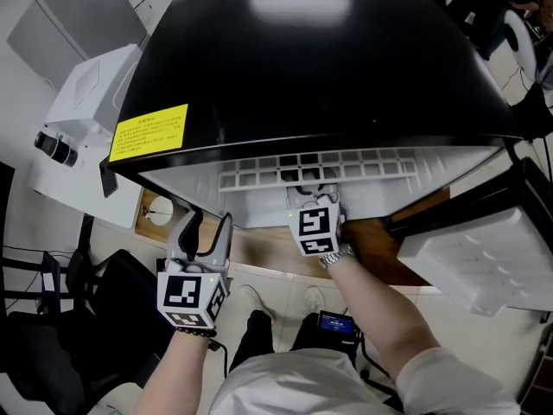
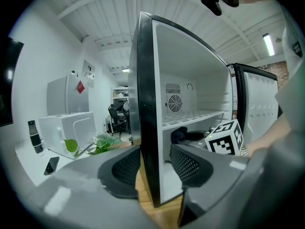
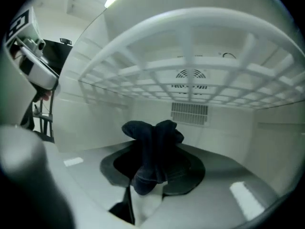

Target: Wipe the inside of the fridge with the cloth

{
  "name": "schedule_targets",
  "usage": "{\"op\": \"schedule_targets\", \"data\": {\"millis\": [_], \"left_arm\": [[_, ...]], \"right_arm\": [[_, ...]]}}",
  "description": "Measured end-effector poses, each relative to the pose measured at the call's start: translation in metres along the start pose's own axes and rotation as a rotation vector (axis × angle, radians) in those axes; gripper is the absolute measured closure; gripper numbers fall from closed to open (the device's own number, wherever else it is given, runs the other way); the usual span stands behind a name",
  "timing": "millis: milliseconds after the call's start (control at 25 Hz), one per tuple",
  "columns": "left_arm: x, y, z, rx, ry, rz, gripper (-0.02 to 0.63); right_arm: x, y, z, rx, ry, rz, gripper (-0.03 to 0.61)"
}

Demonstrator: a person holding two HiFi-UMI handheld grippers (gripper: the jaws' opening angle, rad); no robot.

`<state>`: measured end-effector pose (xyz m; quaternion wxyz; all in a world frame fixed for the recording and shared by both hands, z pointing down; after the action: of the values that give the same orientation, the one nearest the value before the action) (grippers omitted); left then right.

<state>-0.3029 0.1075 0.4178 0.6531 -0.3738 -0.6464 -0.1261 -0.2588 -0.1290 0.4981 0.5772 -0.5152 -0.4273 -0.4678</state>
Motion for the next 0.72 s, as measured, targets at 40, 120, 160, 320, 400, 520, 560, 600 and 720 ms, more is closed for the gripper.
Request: {"op": "schedule_targets", "data": {"millis": [40, 120, 160, 320, 400, 520, 560, 600, 720], "left_arm": [[0.000, 0.000, 0.000, 0.007, -0.003, 0.000, 0.419], [0.000, 0.001, 0.001, 0.020, -0.010, 0.003, 0.419], [0.000, 0.001, 0.002, 0.027, -0.015, 0.004, 0.419], [-0.001, 0.001, 0.004, 0.061, -0.035, 0.009, 0.419], [-0.002, 0.001, 0.005, 0.074, -0.044, 0.009, 0.419], [-0.002, 0.001, 0.007, 0.086, -0.051, 0.005, 0.419], [-0.002, 0.001, 0.007, 0.088, -0.051, 0.003, 0.419], [-0.002, 0.001, 0.008, 0.091, -0.051, 0.000, 0.419], [-0.001, 0.000, 0.009, 0.100, -0.050, -0.007, 0.419]], "right_arm": [[-0.002, -0.007, 0.012, -0.033, -0.006, -0.004, 0.451], [-0.004, -0.020, 0.031, -0.092, -0.018, -0.009, 0.451], [-0.004, -0.027, 0.039, -0.119, -0.027, -0.010, 0.451], [-0.001, -0.057, 0.062, -0.198, -0.058, 0.014, 0.451], [0.004, -0.069, 0.064, -0.209, -0.067, 0.042, 0.451], [0.014, -0.081, 0.060, -0.206, -0.063, 0.113, 0.451], [0.017, -0.084, 0.059, -0.205, -0.054, 0.140, 0.451], [0.021, -0.085, 0.059, -0.201, -0.044, 0.164, 0.451], [0.027, -0.086, 0.055, -0.180, -0.030, 0.210, 0.451]]}}
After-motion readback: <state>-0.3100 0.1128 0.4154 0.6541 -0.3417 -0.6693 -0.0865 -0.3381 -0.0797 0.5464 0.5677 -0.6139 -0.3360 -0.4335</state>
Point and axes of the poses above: the fingertips, and each gripper's own axes: y backward along the fingers, z to its left, x out of its underside, the point moved 10 cm from there along y, backward along the fingers, and after that the axes turned 12 degrees about -x, right-handed, at the moved point
